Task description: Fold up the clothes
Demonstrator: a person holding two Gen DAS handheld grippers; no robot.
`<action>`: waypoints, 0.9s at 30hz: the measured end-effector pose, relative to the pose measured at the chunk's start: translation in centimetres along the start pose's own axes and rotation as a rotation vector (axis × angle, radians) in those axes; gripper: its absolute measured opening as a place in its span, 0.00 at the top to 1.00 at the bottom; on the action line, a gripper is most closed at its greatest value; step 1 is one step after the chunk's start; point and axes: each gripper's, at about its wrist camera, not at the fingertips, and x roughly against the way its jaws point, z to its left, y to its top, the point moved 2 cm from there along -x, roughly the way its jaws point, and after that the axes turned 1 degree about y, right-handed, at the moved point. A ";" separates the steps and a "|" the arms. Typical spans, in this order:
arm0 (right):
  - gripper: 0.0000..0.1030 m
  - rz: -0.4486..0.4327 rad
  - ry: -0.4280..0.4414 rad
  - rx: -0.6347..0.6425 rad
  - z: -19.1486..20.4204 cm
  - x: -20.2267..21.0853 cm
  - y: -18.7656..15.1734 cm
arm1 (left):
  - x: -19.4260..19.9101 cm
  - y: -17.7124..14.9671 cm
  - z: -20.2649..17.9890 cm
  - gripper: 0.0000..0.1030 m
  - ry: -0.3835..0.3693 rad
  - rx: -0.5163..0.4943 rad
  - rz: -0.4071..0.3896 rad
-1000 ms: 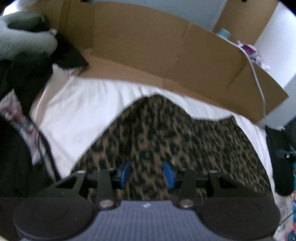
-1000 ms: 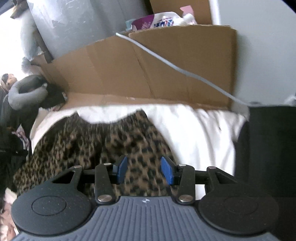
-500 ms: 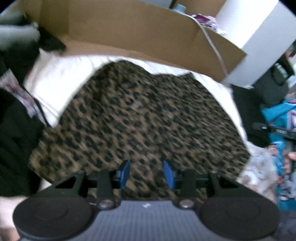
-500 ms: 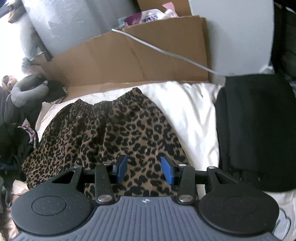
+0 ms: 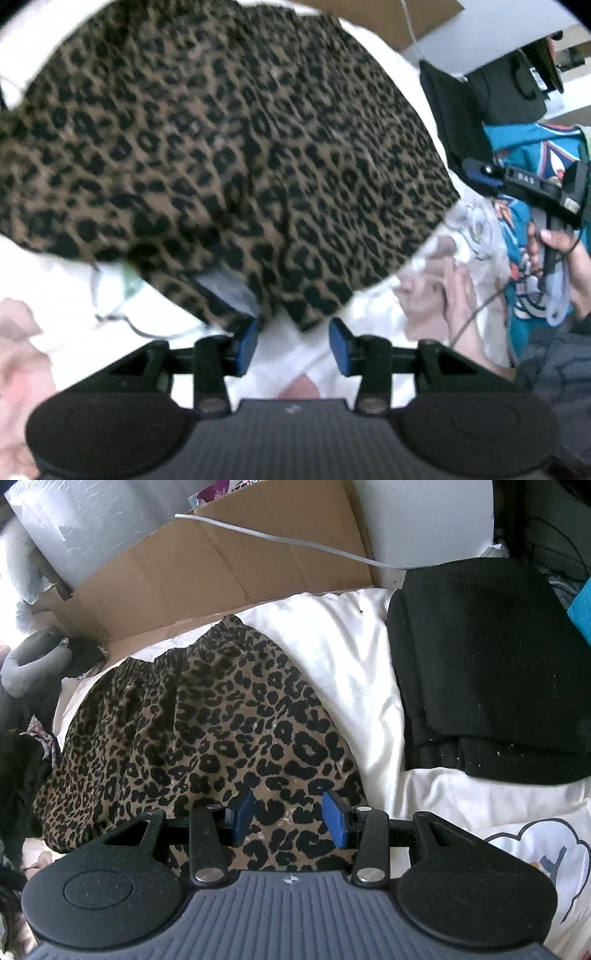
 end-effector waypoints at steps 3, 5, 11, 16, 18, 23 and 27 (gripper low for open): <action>0.53 0.004 0.001 0.000 -0.1 -0.2 -0.1 | -1.9 -0.4 -0.4 0.50 -0.034 0.011 0.038; 0.53 0.010 0.000 -0.002 -0.2 -0.3 -0.2 | -2.8 -0.3 -0.4 0.49 -0.048 0.031 0.037; 0.53 0.024 -0.001 -0.031 -1.2 -0.6 -0.8 | -2.7 0.6 1.2 0.40 -0.087 0.150 -0.046; 0.53 0.032 0.008 -0.083 -2.5 -1.0 -1.2 | -3.3 0.7 2.8 0.44 -0.140 0.279 -0.070; 0.53 0.030 0.002 -0.101 -3.1 -1.1 -1.3 | -3.6 0.8 2.7 0.47 -0.135 0.285 -0.071; 0.52 0.017 -0.043 -0.154 -5.0 -1.5 -1.6 | -3.8 1.0 3.5 0.52 -0.139 0.310 -0.087; 0.49 0.058 0.001 -0.210 -6.1 -3.0 -2.5 | -4.5 0.9 4.0 0.79 -0.157 0.343 -0.072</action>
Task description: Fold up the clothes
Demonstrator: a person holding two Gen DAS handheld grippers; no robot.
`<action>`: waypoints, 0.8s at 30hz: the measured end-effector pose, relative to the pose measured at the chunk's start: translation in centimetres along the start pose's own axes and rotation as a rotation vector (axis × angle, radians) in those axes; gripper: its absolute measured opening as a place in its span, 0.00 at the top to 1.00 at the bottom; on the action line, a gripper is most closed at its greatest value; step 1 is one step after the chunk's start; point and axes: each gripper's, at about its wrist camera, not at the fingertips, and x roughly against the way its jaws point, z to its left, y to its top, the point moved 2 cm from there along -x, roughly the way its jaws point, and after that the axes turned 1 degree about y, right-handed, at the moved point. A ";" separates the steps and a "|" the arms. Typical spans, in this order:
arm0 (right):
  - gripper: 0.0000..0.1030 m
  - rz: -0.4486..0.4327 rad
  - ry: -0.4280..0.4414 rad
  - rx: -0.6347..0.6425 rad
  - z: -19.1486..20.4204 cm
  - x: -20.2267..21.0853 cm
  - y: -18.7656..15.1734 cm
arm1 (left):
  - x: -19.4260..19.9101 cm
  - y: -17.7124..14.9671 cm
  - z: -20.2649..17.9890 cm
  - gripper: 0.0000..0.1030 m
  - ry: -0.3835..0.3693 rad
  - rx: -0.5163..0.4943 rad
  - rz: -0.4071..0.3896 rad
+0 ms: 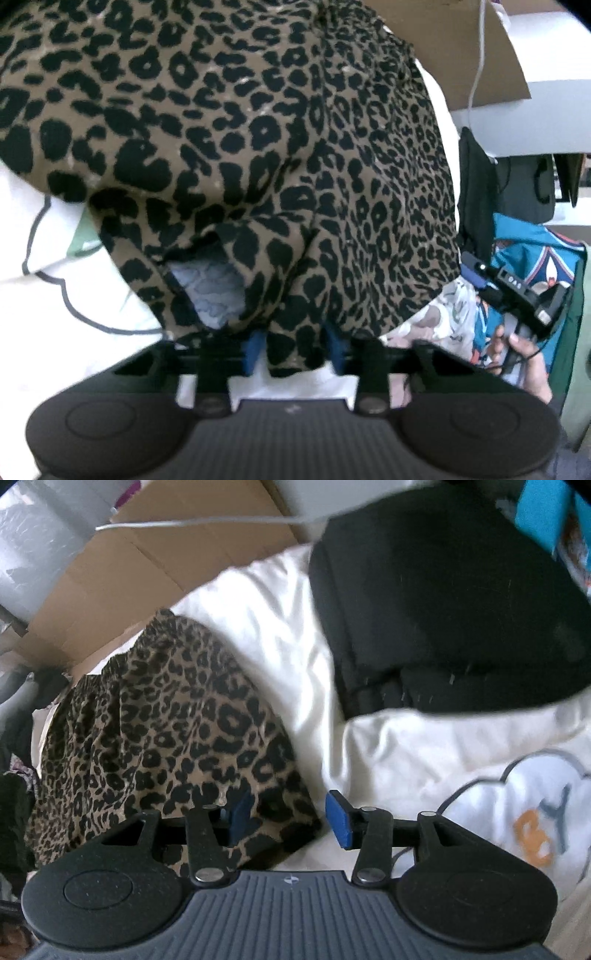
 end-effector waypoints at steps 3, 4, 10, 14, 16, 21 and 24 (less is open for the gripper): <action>0.50 0.004 0.046 -0.049 -0.9 -1.0 -0.7 | -0.2 -0.2 0.5 0.92 -0.010 0.022 0.020; 0.54 0.001 0.061 -0.063 -1.1 -1.1 -0.8 | -0.3 -0.3 0.4 0.93 -0.014 0.021 0.027; 0.96 -0.022 0.057 -0.016 -0.4 0.0 -0.3 | -0.4 -0.9 -0.9 0.95 -0.046 -0.030 0.054; 0.96 -0.074 0.048 0.037 0.8 1.8 0.5 | -0.5 -1.3 -2.1 0.96 -0.076 -0.062 0.071; 0.96 -0.099 0.037 0.053 1.3 2.6 1.1 | -0.4 -1.4 -2.5 0.96 -0.092 -0.075 0.082; 0.97 -0.161 0.028 0.075 2.3 4.7 2.6 | 0.3 -1.3 -2.9 0.96 -0.181 -0.052 0.077; 0.97 -0.185 0.011 0.090 2.8 5.3 3.1 | 0.2 -1.4 -2.6 0.96 -0.221 -0.025 0.085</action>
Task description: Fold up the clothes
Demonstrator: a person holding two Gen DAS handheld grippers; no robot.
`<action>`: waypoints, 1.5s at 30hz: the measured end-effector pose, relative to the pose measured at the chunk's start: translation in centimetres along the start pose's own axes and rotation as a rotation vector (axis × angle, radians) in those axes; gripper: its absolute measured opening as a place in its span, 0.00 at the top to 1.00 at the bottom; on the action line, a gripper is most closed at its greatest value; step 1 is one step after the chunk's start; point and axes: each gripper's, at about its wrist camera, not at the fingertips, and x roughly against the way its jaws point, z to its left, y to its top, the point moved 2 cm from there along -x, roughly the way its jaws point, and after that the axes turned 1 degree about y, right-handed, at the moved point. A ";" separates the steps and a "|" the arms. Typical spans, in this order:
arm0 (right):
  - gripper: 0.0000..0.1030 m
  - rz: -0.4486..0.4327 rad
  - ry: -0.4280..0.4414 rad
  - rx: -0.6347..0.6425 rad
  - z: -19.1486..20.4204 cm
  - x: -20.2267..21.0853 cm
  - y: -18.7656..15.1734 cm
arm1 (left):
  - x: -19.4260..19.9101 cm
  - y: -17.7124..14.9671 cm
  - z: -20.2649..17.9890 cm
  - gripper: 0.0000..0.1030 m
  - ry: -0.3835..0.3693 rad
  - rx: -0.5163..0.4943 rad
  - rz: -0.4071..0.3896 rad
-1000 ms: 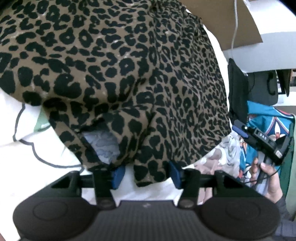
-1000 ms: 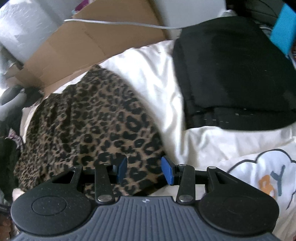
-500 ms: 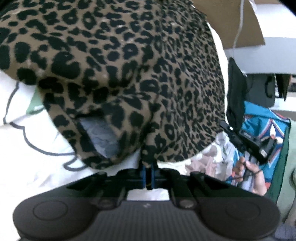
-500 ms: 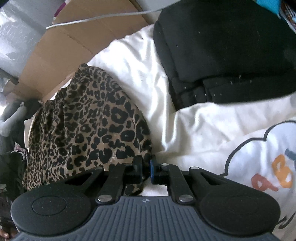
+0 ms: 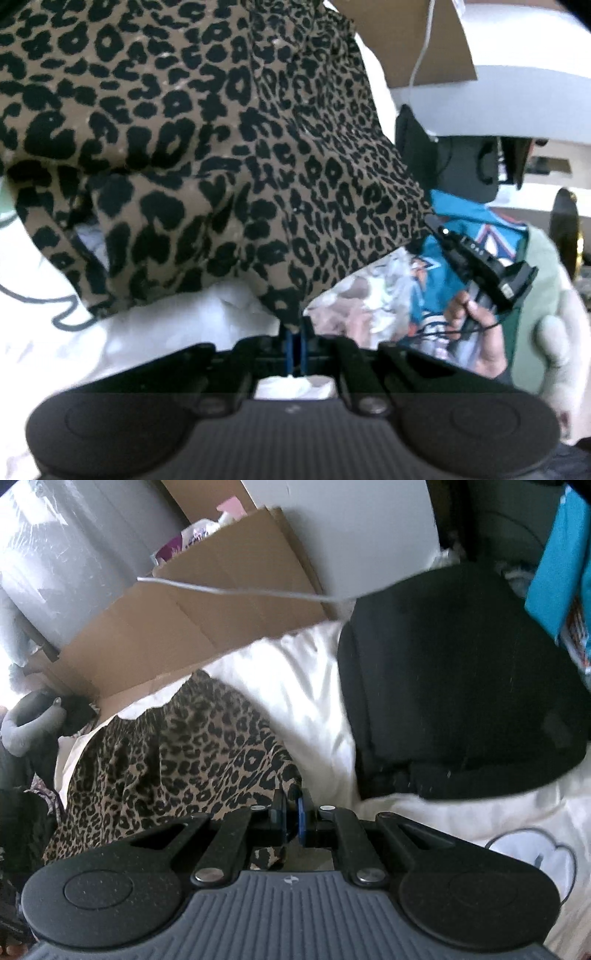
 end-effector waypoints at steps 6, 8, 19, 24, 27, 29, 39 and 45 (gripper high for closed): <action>0.97 0.013 -0.050 -0.002 -0.3 -1.1 -0.3 | -1.5 -0.7 1.0 0.96 0.030 -0.013 0.039; 0.97 0.030 -0.077 0.002 -0.5 -1.8 -0.8 | -2.3 -0.6 1.1 0.96 0.066 -0.028 0.058; 0.73 0.015 -0.153 0.047 0.6 -1.1 -0.8 | 0.8 -0.1 -0.5 0.79 0.235 -0.227 0.033; 0.72 0.013 -0.116 0.058 2.4 -0.5 -0.8 | 3.8 0.0 -0.6 0.66 0.319 -0.312 -0.036; 0.72 0.033 -0.078 0.058 3.7 -0.6 -1.2 | 4.6 -0.1 -0.6 0.63 0.364 -0.356 -0.073; 0.72 0.042 -0.054 0.062 4.7 -0.6 -1.4 | 4.7 0.1 -0.5 0.63 0.383 -0.373 -0.075; 0.72 0.189 0.185 0.064 11.2 -2.4 -3.4 | 3.7 0.4 -0.3 0.87 0.351 -0.432 -0.093; 0.71 0.330 0.344 0.081 15.5 -4.1 -5.9 | 4.4 0.1 -0.4 0.96 0.298 -0.418 -0.103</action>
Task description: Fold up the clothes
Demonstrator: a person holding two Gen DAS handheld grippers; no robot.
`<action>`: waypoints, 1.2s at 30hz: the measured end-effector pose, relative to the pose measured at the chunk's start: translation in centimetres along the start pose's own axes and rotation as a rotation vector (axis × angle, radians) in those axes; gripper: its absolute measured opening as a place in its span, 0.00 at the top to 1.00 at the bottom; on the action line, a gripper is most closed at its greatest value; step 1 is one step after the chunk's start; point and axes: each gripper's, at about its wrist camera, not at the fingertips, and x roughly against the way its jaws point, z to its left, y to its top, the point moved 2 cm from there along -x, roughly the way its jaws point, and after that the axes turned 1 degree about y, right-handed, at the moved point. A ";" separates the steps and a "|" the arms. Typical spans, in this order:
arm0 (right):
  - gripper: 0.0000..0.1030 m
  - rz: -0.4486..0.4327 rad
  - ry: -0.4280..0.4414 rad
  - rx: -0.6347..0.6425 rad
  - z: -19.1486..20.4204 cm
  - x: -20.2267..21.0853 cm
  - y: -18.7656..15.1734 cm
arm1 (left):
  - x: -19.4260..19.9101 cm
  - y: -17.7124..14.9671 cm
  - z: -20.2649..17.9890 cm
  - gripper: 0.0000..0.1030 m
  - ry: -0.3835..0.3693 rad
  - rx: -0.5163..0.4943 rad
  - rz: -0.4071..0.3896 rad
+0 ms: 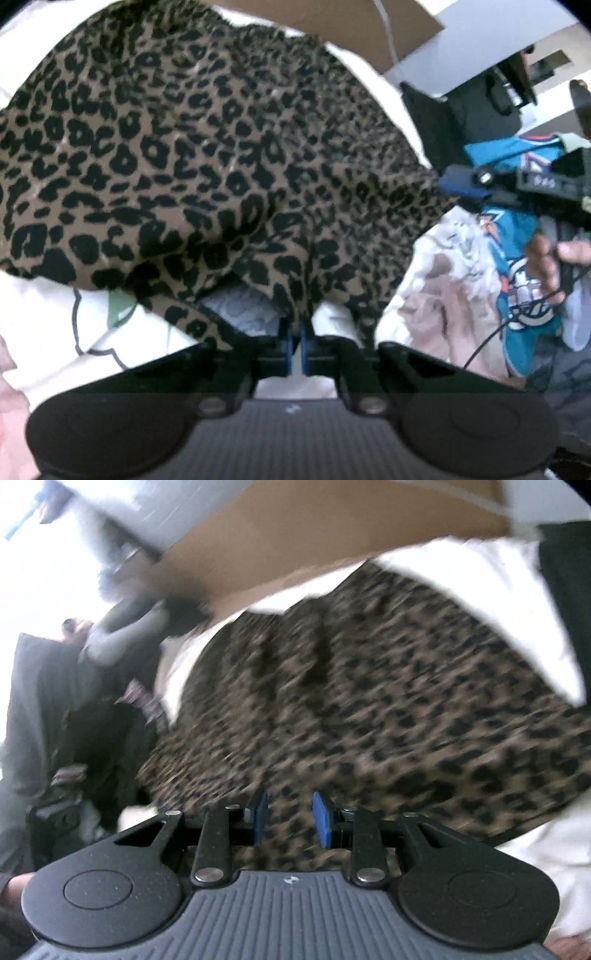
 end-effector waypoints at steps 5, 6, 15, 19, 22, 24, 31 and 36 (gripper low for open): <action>0.71 0.119 0.128 -0.036 2.4 -2.5 -1.6 | 0.9 0.2 -1.2 0.96 -0.030 -0.026 -0.023; 0.71 0.138 0.151 -0.054 2.6 -2.9 -1.9 | 1.0 0.2 -1.5 0.96 -0.037 -0.037 -0.027; 0.56 0.310 0.291 -0.260 2.5 -7.3 -6.5 | 0.6 -1.2 -2.6 0.96 -0.071 -0.130 0.004; 0.55 0.337 0.298 -0.318 2.3 -8.6 -7.8 | 0.3 -2.0 -2.5 0.96 -0.085 -0.127 0.020; 0.55 0.337 0.296 -0.355 2.1 -9.2 -8.2 | -0.1 -2.3 -2.6 0.96 -0.090 -0.132 0.032; 0.55 0.336 0.294 -0.376 2.0 -9.6 -8.4 | -0.2 -2.5 -2.8 0.96 -0.101 -0.135 0.042; 0.55 0.345 0.254 -0.363 1.4 -10.0 -8.5 | 0.2 -2.7 -2.3 0.93 -0.089 -0.172 0.088; 0.55 0.346 0.263 -0.333 1.8 -9.7 -8.2 | 3.1 -1.5 0.7 0.88 -0.017 -0.117 0.018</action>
